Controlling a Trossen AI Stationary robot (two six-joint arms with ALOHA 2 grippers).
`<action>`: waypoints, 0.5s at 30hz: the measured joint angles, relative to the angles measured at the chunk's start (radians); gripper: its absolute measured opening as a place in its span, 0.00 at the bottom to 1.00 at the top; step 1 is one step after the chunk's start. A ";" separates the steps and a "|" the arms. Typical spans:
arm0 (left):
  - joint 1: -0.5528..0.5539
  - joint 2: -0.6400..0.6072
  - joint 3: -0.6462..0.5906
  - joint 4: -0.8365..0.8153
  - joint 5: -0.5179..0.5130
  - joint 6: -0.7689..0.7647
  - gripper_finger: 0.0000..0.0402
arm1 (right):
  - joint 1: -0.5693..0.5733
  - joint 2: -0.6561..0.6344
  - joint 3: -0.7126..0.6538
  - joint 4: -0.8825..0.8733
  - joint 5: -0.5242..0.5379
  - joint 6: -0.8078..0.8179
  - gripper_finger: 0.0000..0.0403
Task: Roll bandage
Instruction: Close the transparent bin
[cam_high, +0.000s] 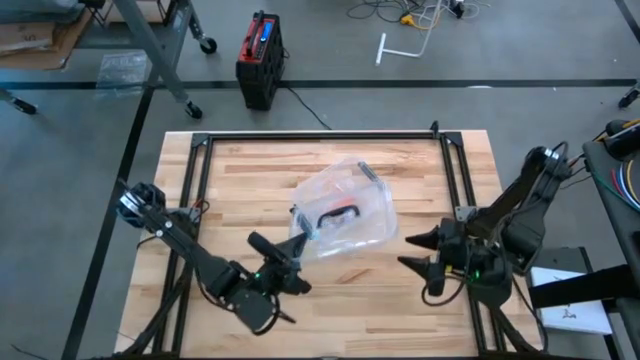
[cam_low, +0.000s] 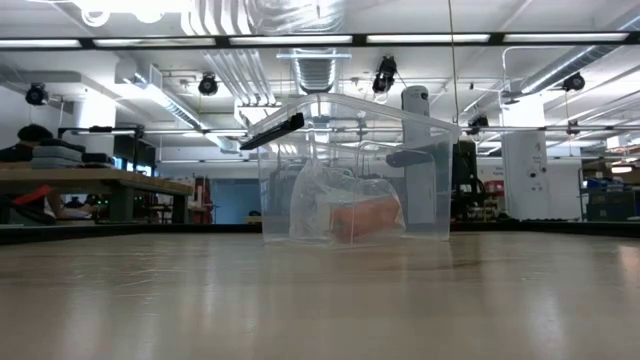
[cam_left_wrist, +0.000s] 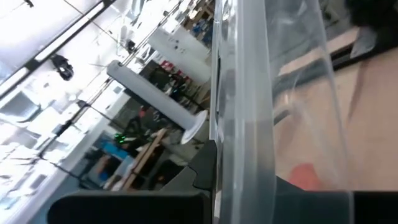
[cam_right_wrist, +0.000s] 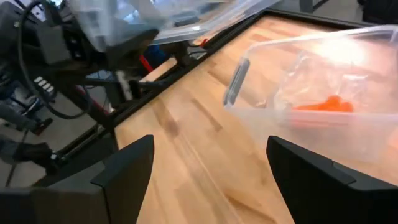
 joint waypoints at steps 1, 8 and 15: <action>0.021 0.000 -0.004 -0.001 0.001 0.016 0.02 | -0.007 -0.009 -0.001 0.000 0.000 -0.018 0.75; 0.163 0.004 -0.016 -0.066 0.005 0.127 0.02 | -0.075 -0.035 0.000 0.001 -0.022 -0.129 0.70; 0.252 0.044 -0.017 -0.216 0.089 0.143 0.02 | -0.152 -0.048 0.000 0.000 -0.124 -0.266 0.68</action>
